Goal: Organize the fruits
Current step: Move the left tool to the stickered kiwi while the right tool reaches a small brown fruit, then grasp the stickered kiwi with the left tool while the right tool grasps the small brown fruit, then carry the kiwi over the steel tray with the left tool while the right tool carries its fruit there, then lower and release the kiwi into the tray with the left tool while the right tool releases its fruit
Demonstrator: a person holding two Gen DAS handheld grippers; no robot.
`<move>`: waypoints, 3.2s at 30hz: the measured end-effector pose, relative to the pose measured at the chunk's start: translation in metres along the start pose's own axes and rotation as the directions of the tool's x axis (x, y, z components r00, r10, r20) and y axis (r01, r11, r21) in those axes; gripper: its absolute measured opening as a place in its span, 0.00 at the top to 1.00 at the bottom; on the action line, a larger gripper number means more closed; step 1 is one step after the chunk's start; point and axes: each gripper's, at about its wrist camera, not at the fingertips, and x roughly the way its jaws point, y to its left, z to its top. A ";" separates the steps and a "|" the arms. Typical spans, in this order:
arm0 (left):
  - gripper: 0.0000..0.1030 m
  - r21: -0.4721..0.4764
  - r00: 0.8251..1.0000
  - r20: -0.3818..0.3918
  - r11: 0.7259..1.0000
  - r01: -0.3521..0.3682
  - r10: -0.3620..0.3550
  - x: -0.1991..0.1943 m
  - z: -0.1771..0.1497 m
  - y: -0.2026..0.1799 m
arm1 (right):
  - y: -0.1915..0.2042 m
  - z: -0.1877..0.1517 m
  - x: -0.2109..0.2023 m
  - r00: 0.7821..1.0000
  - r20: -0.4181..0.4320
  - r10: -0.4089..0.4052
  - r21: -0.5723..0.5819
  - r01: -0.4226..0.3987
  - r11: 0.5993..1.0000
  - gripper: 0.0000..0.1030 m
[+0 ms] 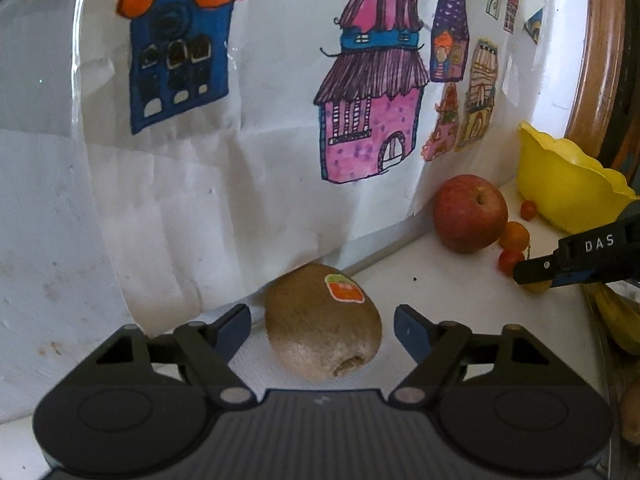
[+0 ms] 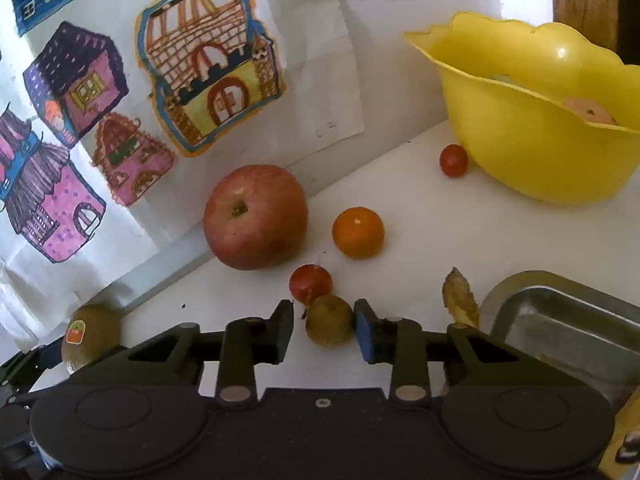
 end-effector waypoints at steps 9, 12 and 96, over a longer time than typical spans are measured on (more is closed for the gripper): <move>0.37 -0.025 1.000 0.024 1.000 0.006 -0.006 0.000 -0.001 0.004 | 0.022 -0.008 0.000 0.998 -0.034 0.055 -0.021 -0.056 0.998 0.72; 0.38 -0.029 1.000 0.027 1.000 0.013 -0.012 -0.001 -0.002 0.005 | 0.030 -0.013 -0.001 0.995 -0.044 0.084 -0.030 -0.086 0.996 0.72; 0.38 0.103 0.918 -0.114 0.914 0.391 -0.380 -0.119 -0.107 -0.177 | -0.104 -0.154 -0.204 0.999 0.036 0.006 0.107 -0.010 0.994 0.68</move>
